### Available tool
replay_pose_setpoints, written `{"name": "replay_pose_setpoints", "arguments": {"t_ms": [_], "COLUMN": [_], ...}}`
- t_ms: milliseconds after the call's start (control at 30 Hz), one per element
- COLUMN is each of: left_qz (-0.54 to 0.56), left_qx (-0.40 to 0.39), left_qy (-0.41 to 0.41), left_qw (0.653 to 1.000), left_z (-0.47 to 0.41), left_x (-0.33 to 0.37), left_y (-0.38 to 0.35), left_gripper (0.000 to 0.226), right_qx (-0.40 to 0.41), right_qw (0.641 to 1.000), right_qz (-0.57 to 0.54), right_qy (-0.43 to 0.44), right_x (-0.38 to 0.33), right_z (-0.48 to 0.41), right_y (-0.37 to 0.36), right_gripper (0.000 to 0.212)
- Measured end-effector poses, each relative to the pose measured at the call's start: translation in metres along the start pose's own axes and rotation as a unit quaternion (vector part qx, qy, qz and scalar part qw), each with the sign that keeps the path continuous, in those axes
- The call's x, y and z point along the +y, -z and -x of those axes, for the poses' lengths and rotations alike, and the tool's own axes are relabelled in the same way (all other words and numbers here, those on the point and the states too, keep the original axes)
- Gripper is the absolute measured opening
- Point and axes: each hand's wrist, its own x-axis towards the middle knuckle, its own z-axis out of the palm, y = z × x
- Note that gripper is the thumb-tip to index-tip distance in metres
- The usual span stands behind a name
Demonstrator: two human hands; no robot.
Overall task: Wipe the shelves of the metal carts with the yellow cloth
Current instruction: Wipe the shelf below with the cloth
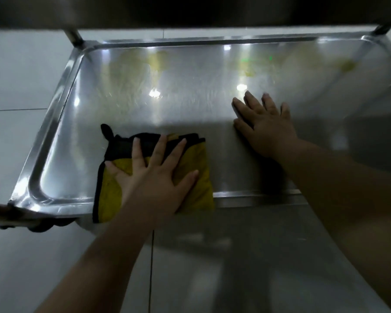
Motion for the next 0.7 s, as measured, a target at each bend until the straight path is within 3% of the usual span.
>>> {"name": "replay_pose_setpoints", "arguments": {"t_ms": [200, 333, 700], "left_qz": [0.022, 0.040, -0.018], "left_qx": [0.003, -0.015, 0.015], "left_qy": [-0.041, -0.011, -0.074], "left_qw": [0.999, 0.999, 0.997], "left_z": [-0.113, -0.155, -0.025], "left_x": [0.014, 0.016, -0.049], "left_y": [0.027, 0.043, 0.005], "left_gripper": [0.070, 0.070, 0.076], "right_qx": [0.002, -0.001, -0.017], "right_qw": [1.000, 1.000, 1.000], "right_qz": [0.009, 0.011, 0.019], "right_qy": [0.000, 0.001, -0.007], "right_x": [0.003, 0.002, -0.001], "right_z": [-0.004, -0.004, -0.002], "right_y": [0.000, 0.000, 0.004], "right_gripper": [0.056, 0.056, 0.057]}}
